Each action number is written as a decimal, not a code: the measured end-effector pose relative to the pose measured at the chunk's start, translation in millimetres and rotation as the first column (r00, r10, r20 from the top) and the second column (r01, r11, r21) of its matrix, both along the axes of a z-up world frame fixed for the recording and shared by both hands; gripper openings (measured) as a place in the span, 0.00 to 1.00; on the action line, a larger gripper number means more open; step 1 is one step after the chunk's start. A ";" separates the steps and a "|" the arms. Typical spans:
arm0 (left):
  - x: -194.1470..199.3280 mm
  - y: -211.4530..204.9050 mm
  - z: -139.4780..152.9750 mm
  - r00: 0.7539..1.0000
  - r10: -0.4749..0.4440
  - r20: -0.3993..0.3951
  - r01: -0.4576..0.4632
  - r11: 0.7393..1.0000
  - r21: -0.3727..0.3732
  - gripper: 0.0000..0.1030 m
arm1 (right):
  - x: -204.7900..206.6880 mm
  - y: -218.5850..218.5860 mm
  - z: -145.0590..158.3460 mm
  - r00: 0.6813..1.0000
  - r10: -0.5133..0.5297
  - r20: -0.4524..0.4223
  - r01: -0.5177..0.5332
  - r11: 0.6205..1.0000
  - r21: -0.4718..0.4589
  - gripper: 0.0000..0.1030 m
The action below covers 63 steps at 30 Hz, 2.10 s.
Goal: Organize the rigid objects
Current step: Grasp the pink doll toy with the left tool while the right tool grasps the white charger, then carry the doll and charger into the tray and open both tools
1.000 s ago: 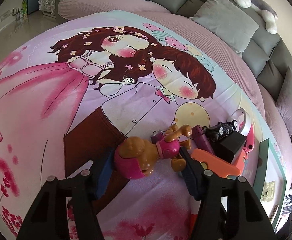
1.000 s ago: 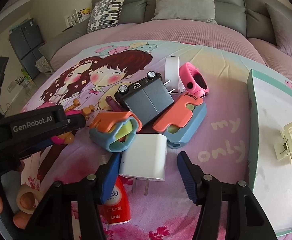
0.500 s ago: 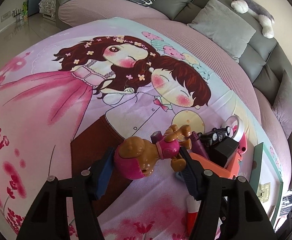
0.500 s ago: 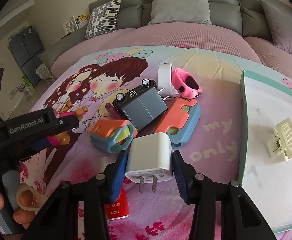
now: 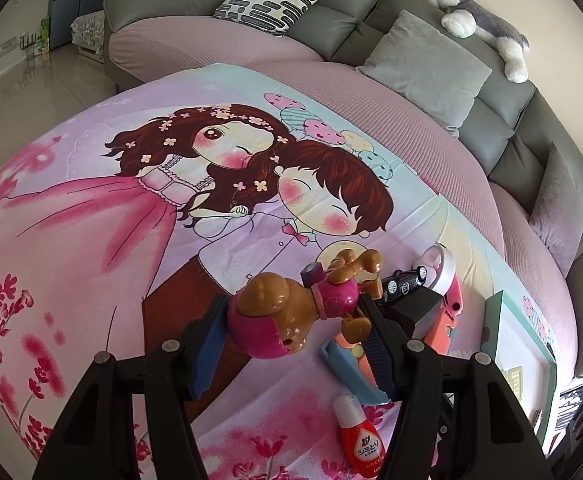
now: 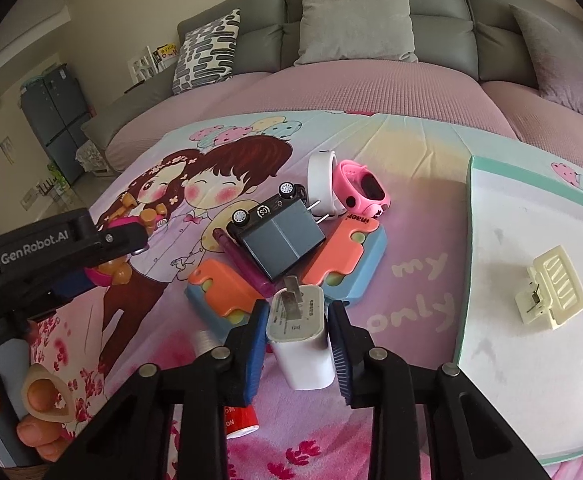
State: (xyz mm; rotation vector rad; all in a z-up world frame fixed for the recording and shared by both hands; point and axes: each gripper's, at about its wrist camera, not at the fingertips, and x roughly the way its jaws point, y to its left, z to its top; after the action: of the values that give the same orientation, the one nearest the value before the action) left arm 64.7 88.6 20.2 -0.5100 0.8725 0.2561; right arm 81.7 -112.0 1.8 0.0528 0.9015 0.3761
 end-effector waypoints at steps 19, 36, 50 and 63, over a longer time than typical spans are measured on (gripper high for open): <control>2.1 -28.6 23.3 0.996 -0.071 0.055 0.068 0.996 0.050 0.63 | -4.8 -37.8 34.3 0.989 -0.103 0.108 0.096 0.993 0.068 0.31; 26.7 -150.8 35.9 0.936 -0.351 0.021 0.345 0.929 0.137 0.63 | -3.0 -160.2 51.9 0.904 -0.410 0.117 0.402 0.911 0.092 0.31; 38.5 -244.9 2.5 0.856 -0.505 -0.113 0.517 0.845 0.138 0.63 | -19.2 -247.1 43.8 0.773 -0.632 0.056 0.631 0.775 0.041 0.31; 28.7 -269.7 -7.7 0.822 -0.549 -0.148 0.569 0.803 0.180 0.63 | -18.5 -252.9 33.8 0.775 -0.631 0.017 0.631 0.775 0.029 0.31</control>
State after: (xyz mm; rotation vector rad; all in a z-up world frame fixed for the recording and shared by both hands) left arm 93.4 -181.1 12.6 -0.0179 1.0311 -0.1749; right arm 63.2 -364.9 35.6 0.3647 0.7993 -0.2496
